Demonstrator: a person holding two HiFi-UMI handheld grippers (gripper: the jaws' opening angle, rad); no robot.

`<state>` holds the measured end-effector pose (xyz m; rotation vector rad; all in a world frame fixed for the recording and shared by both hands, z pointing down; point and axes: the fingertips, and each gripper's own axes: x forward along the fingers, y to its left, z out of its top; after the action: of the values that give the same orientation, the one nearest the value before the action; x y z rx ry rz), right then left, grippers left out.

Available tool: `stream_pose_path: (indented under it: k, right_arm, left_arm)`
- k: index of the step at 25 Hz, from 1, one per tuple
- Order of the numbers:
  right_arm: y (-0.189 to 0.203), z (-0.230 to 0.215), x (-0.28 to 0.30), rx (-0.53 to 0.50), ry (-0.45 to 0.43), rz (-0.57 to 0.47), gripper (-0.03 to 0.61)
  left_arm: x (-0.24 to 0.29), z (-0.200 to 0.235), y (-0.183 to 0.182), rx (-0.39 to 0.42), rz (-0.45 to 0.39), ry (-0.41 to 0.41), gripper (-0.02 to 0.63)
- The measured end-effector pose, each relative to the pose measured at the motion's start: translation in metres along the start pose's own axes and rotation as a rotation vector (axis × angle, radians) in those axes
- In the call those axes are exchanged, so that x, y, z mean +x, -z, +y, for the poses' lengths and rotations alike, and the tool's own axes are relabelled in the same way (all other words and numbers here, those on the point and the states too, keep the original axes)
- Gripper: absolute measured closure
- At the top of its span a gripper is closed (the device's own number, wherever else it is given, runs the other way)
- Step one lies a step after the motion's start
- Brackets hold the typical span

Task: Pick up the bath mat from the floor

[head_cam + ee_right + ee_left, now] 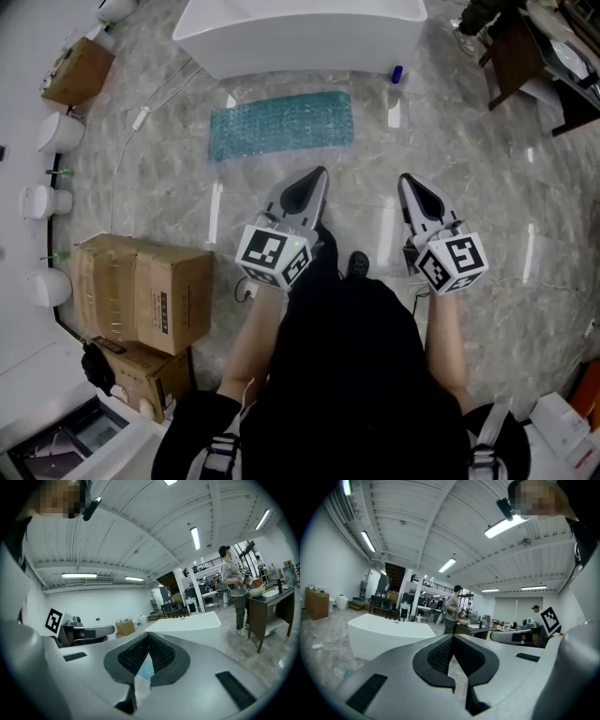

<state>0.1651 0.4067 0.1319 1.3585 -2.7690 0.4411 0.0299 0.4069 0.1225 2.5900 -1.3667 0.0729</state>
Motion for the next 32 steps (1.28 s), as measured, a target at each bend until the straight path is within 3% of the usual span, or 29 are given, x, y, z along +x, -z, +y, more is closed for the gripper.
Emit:
stream_pose_path:
  k: [7,16,25,32]
  right_arm:
    - [-0.018,-0.016,0.099,-0.021,0.035,0.042,0.566]
    - [-0.060,-0.016,0.239,-0.036,0.097,0.021,0.566]
    - [-0.066,-0.050,0.298,-0.020,0.138,0.036,0.566]
    - [-0.063,-0.132,0.341,0.018,0.098,0.065,0.566]
  left_arm:
    - [0.056,0.085,-0.016,-0.033,-0.011,0.045,0.609]
    - [0.110,0.204,-0.053,-0.029,-0.017,0.138,0.609]
    - [0.176,0.248,-0.049,-0.046,0.041,0.195,0.609]
    - [0.256,0.264,-0.041,-0.037,0.086,0.132,0.609]
